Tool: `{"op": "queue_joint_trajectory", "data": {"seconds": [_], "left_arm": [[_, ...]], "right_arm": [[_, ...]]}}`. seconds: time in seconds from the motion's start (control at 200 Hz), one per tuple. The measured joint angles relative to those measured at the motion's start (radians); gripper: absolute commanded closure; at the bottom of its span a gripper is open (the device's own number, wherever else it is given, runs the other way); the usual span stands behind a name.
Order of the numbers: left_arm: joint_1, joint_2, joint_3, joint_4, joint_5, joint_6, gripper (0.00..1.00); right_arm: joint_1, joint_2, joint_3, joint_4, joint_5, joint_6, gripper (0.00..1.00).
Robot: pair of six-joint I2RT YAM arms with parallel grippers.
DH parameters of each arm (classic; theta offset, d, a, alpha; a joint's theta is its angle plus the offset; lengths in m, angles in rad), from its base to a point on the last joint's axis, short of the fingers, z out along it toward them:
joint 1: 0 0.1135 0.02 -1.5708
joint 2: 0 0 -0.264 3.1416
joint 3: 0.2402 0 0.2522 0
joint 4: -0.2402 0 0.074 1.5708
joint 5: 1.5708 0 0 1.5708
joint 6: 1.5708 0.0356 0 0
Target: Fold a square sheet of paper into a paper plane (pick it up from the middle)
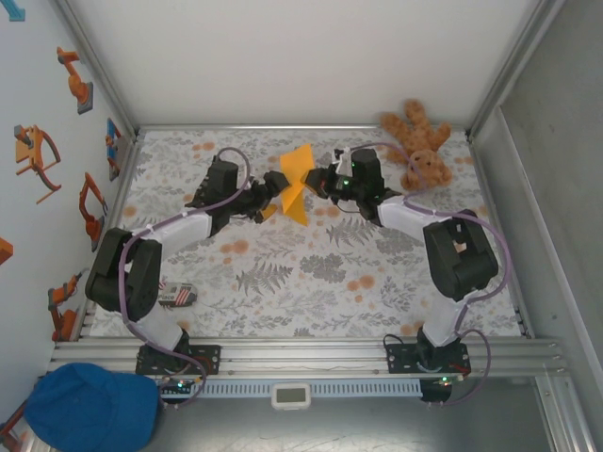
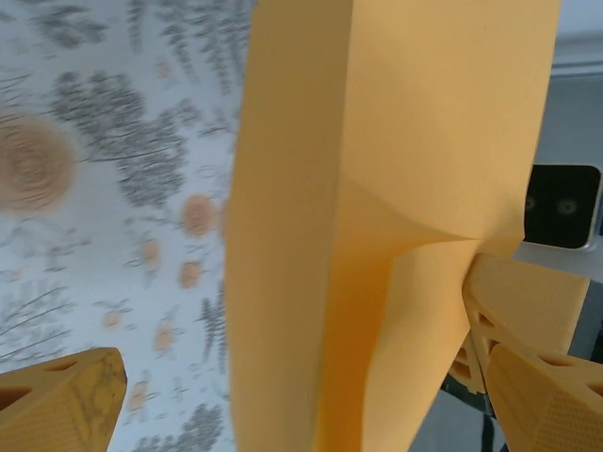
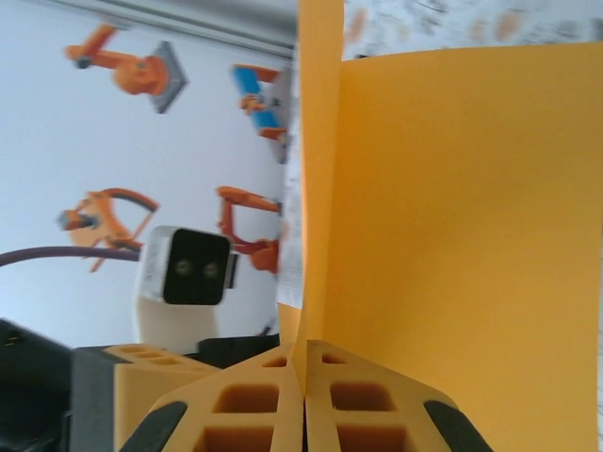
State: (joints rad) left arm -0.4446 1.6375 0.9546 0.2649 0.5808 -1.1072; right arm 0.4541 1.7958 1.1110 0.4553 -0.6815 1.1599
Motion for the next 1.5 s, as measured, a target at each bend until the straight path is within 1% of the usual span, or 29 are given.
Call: {"op": "queue_joint_trajectory", "data": {"seconds": [0.04,0.09,0.205,0.27,0.396,0.426,0.511,0.681,0.781,0.821,0.976,1.062,1.207,1.307,1.367,1.437,1.497], "left_arm": [[0.0,-0.009,0.0,0.028,0.011,-0.012,0.03],[0.0,-0.017,0.0,0.056,0.022,-0.023,0.0],[0.0,-0.023,0.002,0.117,0.048,-0.043,0.13],[0.0,-0.023,0.005,0.137,0.061,-0.047,0.16],[0.0,-0.023,0.013,0.164,0.079,-0.052,0.28],[0.0,-0.023,0.014,0.169,0.084,-0.053,0.29],[0.0,-0.023,0.014,0.18,0.093,-0.061,0.42],[0.0,-0.023,0.014,0.191,0.098,-0.054,0.6],[0.0,-0.023,0.017,0.187,0.098,-0.046,0.74],[0.0,-0.023,0.02,0.183,0.098,-0.039,0.77],[0.0,-0.023,0.032,0.171,0.097,-0.028,0.85],[0.0,-0.023,0.033,0.16,0.093,-0.017,0.9],[0.0,-0.024,0.034,0.119,0.084,0.013,0.93],[0.0,-0.03,0.046,0.041,0.061,0.06,0.93],[0.0,-0.04,0.063,-0.039,0.034,0.106,0.93],[0.0,-0.06,0.092,-0.151,-0.005,0.178,0.93],[-0.002,-0.08,0.127,-0.258,-0.053,0.247,0.93]], "right_arm": [[0.0,-0.008,0.003,0.018,-0.01,0.016,0.93],[-0.001,-0.015,0.005,0.039,-0.021,0.034,0.93],[-0.002,-0.017,0.01,0.074,-0.043,0.071,0.93],[-0.003,-0.017,0.01,0.084,-0.048,0.083,0.93],[-0.007,-0.017,0.01,0.09,-0.052,0.099,0.93],[-0.008,-0.017,0.01,0.091,-0.052,0.101,0.93],[-0.011,-0.017,0.01,0.092,-0.052,0.106,0.93],[-0.016,-0.017,0.01,0.093,-0.052,0.109,0.92],[-0.02,-0.017,0.008,0.094,-0.052,0.109,0.91],[-0.021,-0.017,0.008,0.094,-0.052,0.111,0.9],[-0.022,-0.017,0.003,0.096,-0.051,0.117,0.85],[-0.024,-0.017,-0.003,0.095,-0.05,0.116,0.8],[-0.037,-0.02,-0.015,0.054,-0.035,0.091,0.72],[-0.047,-0.05,-0.016,-0.064,0.015,0.017,0.6],[-0.052,-0.088,-0.016,-0.172,0.076,-0.051,0.54],[-0.055,-0.143,-0.016,-0.296,0.16,-0.137,0.5],[-0.058,-0.189,-0.014,-0.389,0.235,-0.201,0.5]]}}
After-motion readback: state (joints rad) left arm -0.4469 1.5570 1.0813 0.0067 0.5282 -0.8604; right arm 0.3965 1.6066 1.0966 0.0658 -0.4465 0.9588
